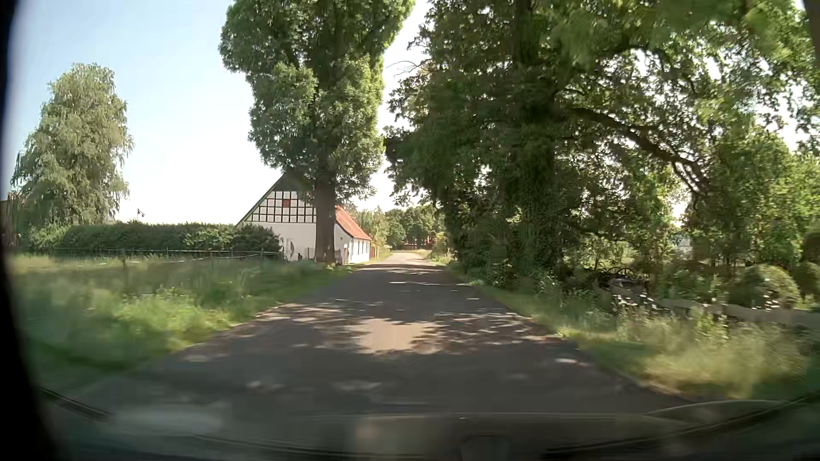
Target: Follow the waypoints while adhering to traffic rules and regulations
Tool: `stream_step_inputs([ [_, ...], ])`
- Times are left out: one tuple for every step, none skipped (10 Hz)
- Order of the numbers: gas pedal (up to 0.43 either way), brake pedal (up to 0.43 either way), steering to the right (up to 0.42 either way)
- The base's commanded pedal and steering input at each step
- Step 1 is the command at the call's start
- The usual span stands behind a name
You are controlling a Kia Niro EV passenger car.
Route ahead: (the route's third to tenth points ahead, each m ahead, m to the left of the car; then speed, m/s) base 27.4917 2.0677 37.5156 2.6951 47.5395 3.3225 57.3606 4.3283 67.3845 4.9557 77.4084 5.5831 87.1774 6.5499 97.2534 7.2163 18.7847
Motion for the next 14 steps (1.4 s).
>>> stream_step_inputs([
  [0.24,0.006,-0.02],
  [0.24,0.006,-0.02],
  [0.24,0.006,-0.019],
  [0.24,0.006,-0.018],
  [0.24,0.006,-0.016],
  [0.24,0.006,-0.014],
  [0.24,0.006,-0.008],
  [0.24,0.006,-0.007],
  [0.24,0.006,-0.006],
  [0.24,0.006,-0.006],
  [0.24,0.006,-0.006],
  [0.24,0.006,-0.005],
  [0.24,0.006,-0.003],
  [0.24,0.006,-0.002],
])
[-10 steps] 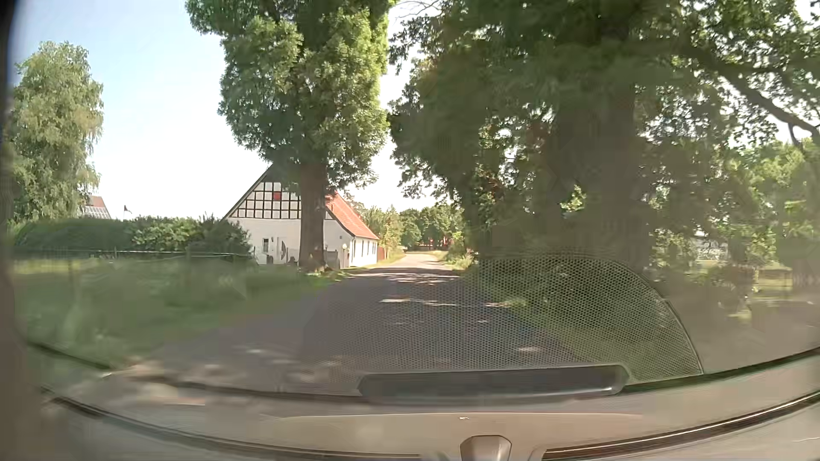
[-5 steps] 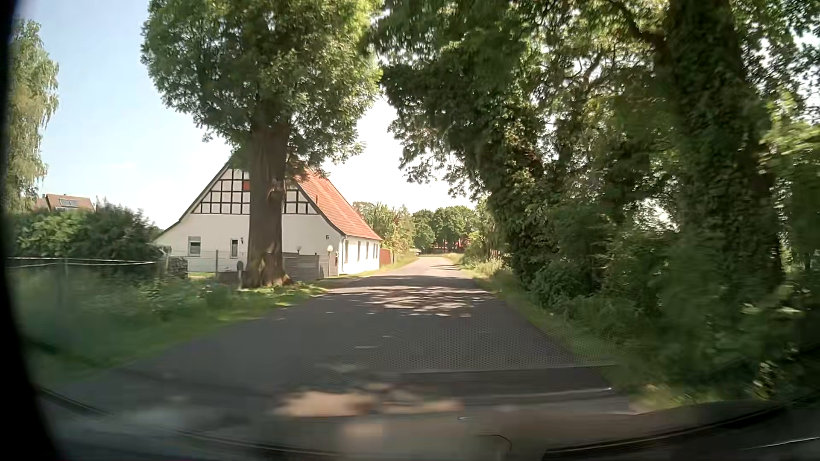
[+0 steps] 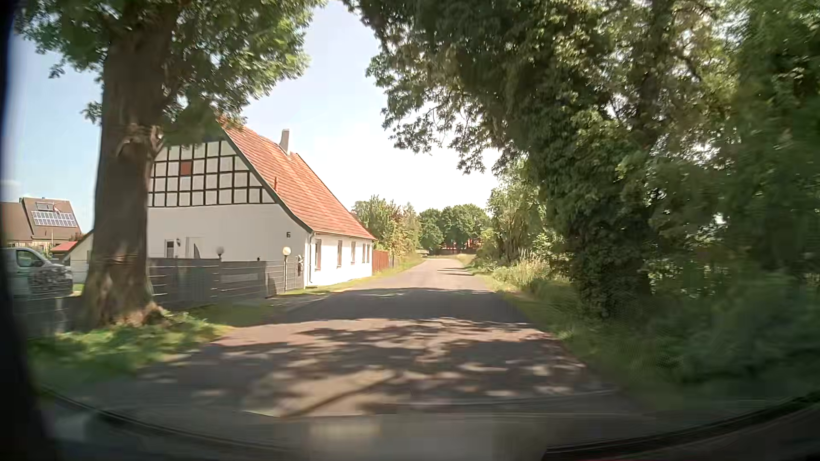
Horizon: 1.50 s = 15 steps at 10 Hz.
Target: Follow the waypoints while adhering to traffic rules and regulations
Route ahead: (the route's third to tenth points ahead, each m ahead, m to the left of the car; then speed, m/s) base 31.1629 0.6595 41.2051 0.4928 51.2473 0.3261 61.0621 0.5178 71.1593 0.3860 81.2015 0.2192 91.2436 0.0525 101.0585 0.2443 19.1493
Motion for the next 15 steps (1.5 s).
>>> stream_step_inputs([
  [0.24,0.006,-0.002],
  [0.24,0.006,0.0],
  [0.24,0.006,0.001],
  [0.24,0.006,0.002],
  [0.24,0.006,0.003],
  [0.24,0.006,0.003],
  [0.248,0.006,0.003],
  [0.248,0.006,0.003],
  [0.248,0.006,0.004],
  [0.248,0.006,0.004],
  [0.248,0.006,0.004],
  [0.248,0.006,0.004],
  [0.248,0.006,0.004],
  [0.248,0.006,0.004],
  [0.248,0.006,0.004],
])
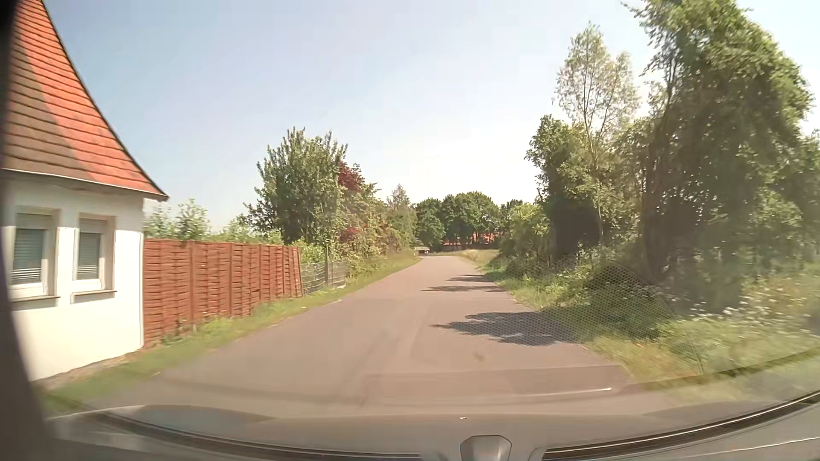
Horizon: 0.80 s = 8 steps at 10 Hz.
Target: Follow the waypoints while adhering to traffic rules and regulations
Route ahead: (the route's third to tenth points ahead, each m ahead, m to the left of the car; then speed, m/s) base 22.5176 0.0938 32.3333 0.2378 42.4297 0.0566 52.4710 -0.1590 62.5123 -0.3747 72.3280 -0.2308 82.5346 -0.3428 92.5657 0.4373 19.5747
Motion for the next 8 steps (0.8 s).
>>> stream_step_inputs([
  [0.248,0.006,0.004],
  [0.248,0.006,0.004],
  [0.248,0.006,0.004],
  [0.248,0.006,0.004],
  [0.248,0.006,0.004],
  [0.248,0.006,0.004],
  [0.248,0.006,0.004],
  [0.248,0.006,0.004],
])
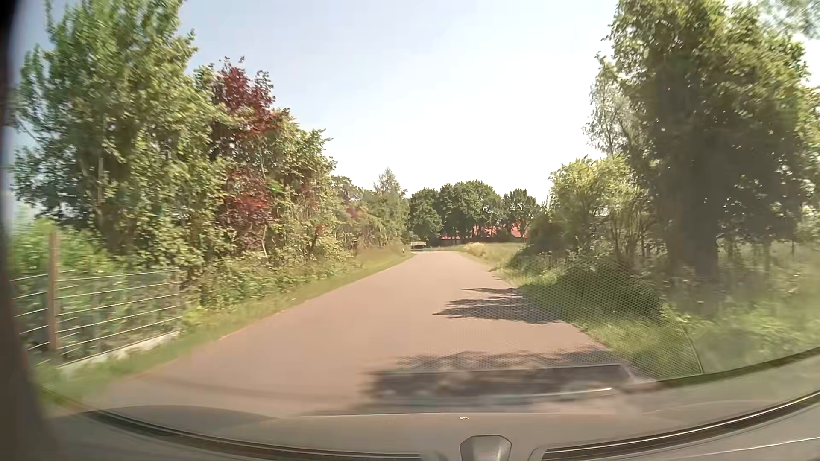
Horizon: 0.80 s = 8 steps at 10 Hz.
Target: Follow the waypoints while adhering to traffic rules and regulations
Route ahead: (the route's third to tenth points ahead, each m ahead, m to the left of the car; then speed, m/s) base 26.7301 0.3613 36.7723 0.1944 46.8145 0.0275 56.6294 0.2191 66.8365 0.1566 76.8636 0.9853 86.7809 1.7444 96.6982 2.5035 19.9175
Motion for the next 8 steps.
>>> stream_step_inputs([
  [0.248,0.006,0.004],
  [0.248,0.006,0.004],
  [0.248,0.006,0.004],
  [0.248,0.006,0.004],
  [0.248,0.006,0.004],
  [0.24,0.006,0.004],
  [0.24,0.006,0.004],
  [0.24,0.006,0.004],
])
